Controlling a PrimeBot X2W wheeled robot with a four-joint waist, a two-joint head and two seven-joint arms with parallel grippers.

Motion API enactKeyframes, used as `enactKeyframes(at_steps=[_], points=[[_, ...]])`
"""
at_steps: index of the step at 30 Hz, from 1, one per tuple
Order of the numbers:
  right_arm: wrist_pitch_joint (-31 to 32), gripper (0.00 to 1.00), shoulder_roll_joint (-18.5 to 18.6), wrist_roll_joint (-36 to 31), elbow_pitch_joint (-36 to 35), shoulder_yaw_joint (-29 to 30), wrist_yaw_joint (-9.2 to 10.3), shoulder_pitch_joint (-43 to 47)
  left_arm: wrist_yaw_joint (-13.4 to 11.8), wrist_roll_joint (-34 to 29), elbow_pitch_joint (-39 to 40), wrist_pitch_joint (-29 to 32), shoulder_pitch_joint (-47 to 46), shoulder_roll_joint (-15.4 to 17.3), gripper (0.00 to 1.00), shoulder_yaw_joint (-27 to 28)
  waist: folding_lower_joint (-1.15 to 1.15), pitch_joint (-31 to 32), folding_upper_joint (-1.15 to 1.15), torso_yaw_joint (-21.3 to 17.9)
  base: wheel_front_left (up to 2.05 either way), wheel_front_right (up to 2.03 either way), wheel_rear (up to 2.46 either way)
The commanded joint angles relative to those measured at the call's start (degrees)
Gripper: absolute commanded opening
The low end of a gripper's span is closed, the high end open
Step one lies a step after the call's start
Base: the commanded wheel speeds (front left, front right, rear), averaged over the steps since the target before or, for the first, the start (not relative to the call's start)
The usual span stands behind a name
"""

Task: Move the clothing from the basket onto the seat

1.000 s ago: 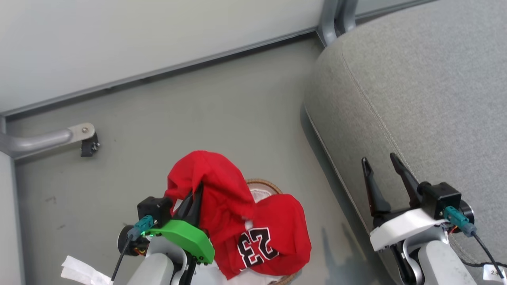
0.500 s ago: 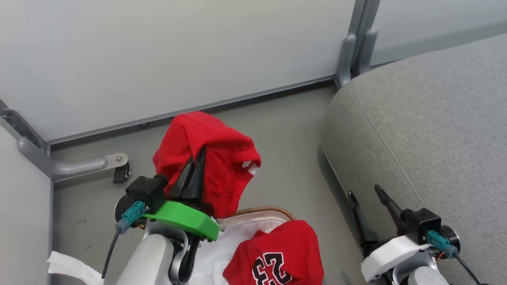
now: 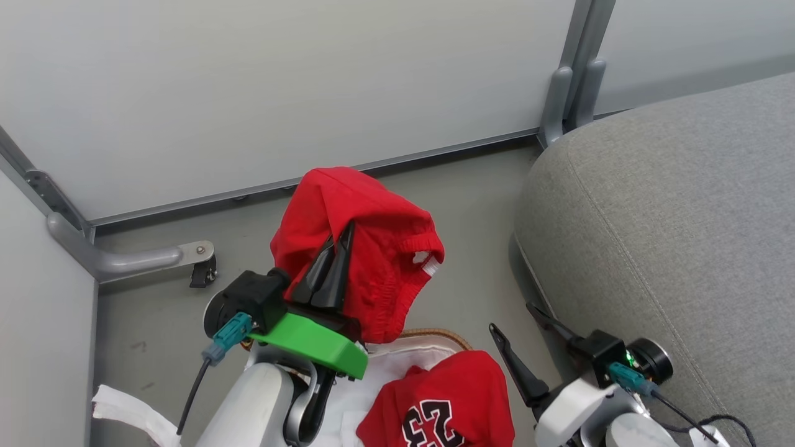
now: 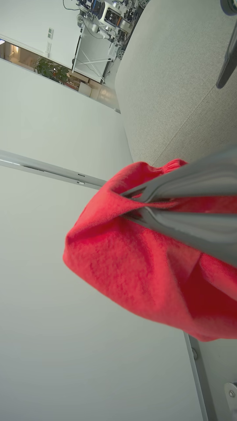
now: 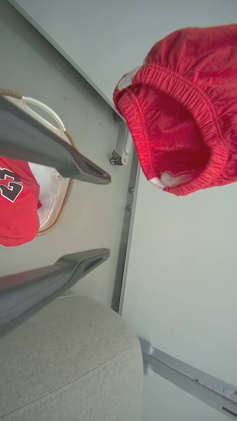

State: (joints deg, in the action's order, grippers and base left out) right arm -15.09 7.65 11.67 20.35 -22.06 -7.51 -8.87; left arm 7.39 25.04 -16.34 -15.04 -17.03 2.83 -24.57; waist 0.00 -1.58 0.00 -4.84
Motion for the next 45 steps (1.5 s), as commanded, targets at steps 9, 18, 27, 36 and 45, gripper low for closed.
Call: enactKeyframes(at_steps=[9, 18, 27, 36, 45], points=[[-0.1, 1.00, 2.1, -1.8, 6.3, -5.0, 0.04, -10.2, 0.2, 1.5, 0.7, -0.2, -1.8, 0.1, 0.00, -3.0, 0.00, -0.6, 0.00, 1.7, 0.00, 0.00, 0.00], [-0.1, 1.00, 0.8, -2.1, 10.0, -6.0, 0.04, -15.6, 0.2, 2.9, 1.4, -0.2, -2.7, 0.2, 0.00, -6.9, 0.00, -0.9, 0.00, 4.5, 0.00, 0.00, 0.00], [-0.1, 1.00, -0.2, -2.8, 13.9, -7.6, 0.05, -19.1, 0.2, 5.1, 1.9, -0.2, -3.5, 0.1, 0.00, -10.2, 0.00, -1.1, 0.00, 7.2, 0.00, 0.00, 0.00], [-0.1, 0.00, -1.7, 0.8, 16.7, -10.3, 0.04, -18.0, 0.2, 5.8, 1.4, -0.2, -3.5, 0.1, 0.00, -11.2, 0.00, -1.5, 0.00, 8.4, 0.00, 0.00, 0.00], [-0.1, 0.00, -1.1, 5.4, 16.6, -13.7, 0.04, -15.9, 0.2, 6.1, 1.6, -0.2, -3.3, 0.1, 0.00, -10.4, 0.00, -1.7, 0.00, 7.5, 0.00, 0.00, 0.00]])
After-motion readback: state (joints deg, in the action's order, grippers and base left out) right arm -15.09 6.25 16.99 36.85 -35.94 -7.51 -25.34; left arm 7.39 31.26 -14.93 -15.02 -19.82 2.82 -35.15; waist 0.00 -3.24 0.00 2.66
